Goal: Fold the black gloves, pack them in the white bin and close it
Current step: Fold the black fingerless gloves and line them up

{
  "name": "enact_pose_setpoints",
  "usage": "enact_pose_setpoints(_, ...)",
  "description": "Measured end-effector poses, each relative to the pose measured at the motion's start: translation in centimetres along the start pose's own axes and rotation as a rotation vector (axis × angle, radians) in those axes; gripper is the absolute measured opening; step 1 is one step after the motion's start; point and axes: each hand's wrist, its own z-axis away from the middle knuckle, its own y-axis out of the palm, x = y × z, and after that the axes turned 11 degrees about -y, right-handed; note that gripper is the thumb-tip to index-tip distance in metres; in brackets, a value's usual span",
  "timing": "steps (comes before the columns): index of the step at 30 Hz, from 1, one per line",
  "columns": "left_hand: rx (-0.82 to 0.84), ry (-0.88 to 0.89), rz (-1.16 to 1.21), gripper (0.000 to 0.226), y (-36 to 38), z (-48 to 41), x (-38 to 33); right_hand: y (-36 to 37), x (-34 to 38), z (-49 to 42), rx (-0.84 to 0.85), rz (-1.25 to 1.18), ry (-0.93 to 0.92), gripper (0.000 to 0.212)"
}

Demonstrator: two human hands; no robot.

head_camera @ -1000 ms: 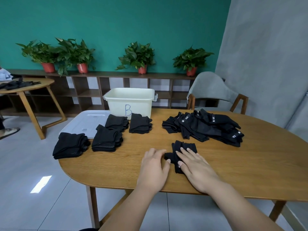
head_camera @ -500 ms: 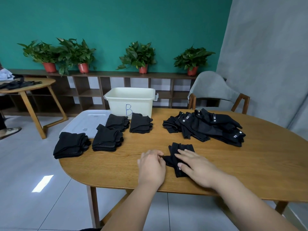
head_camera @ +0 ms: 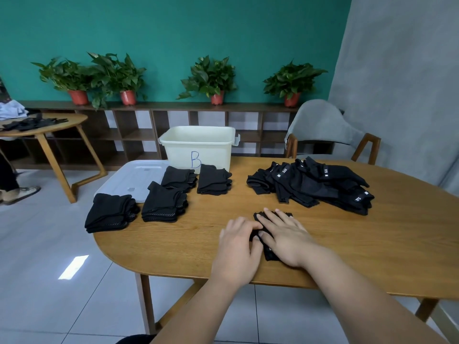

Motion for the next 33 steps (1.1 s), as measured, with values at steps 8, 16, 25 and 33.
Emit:
enact_pose_setpoints(8,0.055,0.045,-0.155,0.039,-0.4,0.3,-0.5,1.5,-0.9,3.5,-0.648,-0.36,-0.105,0.04)
enact_pose_setpoints(16,0.03,0.024,-0.249,0.045,0.5,0.0,0.2,1.7,-0.9,6.6,-0.258,-0.005,-0.056,0.064)
enact_pose_setpoints(25,0.055,0.083,-0.149,0.051,0.4,0.0,0.6,2.1,-1.7,7.2,-0.562,-0.306,-0.027,0.04)
enact_pose_setpoints(33,0.104,0.063,-0.16,0.055,-0.3,0.1,-0.1,1.9,-1.3,7.6,-0.677,-0.368,-0.049,0.032)
